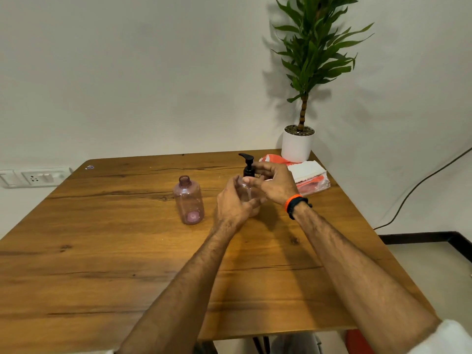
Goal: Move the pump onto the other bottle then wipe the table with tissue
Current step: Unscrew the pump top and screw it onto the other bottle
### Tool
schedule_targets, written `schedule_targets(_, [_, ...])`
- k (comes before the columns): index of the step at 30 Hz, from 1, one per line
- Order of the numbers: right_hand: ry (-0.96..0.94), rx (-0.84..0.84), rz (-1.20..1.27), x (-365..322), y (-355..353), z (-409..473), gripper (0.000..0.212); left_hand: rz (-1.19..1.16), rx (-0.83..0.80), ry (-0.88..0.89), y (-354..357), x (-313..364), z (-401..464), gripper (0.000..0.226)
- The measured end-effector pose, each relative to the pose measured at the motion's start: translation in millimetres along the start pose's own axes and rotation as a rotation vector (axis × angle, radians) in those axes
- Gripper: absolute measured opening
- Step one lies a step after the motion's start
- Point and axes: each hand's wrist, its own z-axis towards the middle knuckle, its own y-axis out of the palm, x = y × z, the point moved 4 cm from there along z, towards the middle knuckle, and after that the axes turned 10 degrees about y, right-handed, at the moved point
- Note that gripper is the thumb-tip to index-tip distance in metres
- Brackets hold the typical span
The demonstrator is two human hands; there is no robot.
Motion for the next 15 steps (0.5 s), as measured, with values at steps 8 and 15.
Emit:
schedule_targets(8, [0.069,0.283,-0.028,29,-8,-21,0.035,-0.137,0.000,-0.114,-7,-14,-23,0.094])
schedule_targets(15, [0.238,0.258,-0.067,52,9,-26,0.031,-0.276,0.019,-0.210,4,-18,-31,0.081])
